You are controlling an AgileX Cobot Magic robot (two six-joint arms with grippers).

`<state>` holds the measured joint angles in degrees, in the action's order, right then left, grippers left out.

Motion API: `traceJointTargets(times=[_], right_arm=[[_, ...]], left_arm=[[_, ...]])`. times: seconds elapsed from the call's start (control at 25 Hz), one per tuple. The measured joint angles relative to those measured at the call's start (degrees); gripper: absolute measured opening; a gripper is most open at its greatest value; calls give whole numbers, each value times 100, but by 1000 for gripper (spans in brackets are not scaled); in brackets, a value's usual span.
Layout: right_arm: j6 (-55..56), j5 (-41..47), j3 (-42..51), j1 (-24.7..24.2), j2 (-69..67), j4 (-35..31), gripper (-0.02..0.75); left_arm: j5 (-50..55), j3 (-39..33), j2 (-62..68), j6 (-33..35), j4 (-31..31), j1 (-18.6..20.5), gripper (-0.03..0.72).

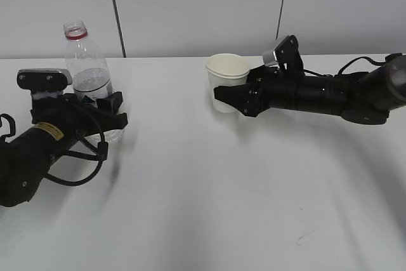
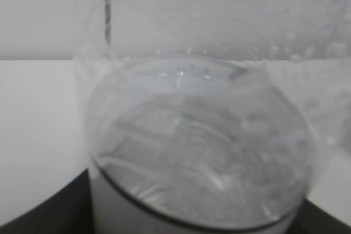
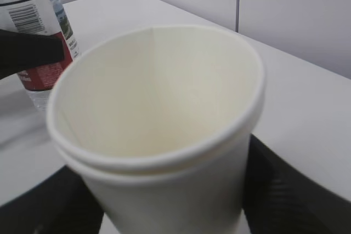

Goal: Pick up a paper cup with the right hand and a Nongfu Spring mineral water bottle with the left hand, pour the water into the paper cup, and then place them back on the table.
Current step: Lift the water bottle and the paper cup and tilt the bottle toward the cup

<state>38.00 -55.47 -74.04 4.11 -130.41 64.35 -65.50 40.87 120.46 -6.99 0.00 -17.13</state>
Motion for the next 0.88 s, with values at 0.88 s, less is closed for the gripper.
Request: traceJointTargets(times=[0.88], right_arm=[[213, -64, 0, 973, 0, 362, 500]], left_arm=[[1331, 2027, 81, 213, 3466, 1137, 427]])
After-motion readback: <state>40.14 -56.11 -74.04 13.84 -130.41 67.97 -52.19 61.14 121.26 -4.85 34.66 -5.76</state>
